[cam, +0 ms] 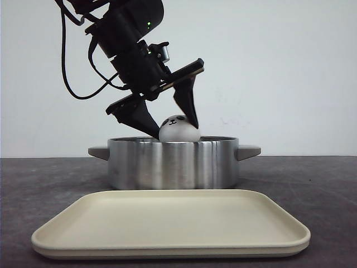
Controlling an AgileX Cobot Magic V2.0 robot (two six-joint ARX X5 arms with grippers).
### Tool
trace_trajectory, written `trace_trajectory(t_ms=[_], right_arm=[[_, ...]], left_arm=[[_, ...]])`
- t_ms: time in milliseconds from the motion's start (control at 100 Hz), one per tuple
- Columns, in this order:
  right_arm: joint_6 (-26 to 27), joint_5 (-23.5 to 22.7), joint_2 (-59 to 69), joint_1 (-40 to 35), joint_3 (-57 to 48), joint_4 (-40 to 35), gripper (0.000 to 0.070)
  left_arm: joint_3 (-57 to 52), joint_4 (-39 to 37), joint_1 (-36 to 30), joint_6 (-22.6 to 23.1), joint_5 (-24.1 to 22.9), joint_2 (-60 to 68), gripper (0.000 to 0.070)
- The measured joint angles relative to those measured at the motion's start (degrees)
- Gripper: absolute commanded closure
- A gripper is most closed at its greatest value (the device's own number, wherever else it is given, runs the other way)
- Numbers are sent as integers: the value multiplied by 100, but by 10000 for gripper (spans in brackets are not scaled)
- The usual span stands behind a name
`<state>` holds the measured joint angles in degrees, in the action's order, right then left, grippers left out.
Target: Steam buns
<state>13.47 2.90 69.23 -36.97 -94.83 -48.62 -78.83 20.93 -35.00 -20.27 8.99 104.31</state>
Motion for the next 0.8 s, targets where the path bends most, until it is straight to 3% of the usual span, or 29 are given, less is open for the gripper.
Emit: trace_trajectory(t_ms=[190,490,540,700,800], right_arm=[[0,11,0,0,0,0,683],[0,46,0,0,0,-20,683],[-2,133,0,0,0,-39,683],[-107,232,0,0,76,-48,682],[-195,345,0,0,227,-50,682]], left_arm=[[-125,166,-13,-9,157,0,17],[-984,1123,-2,306,28,-7,32],[-1040,1237,2,402,-164,-101,56],[-1038,1554,63,494,-774,-750,286],[-1038,1779,131,527,-922,-1331,363]])
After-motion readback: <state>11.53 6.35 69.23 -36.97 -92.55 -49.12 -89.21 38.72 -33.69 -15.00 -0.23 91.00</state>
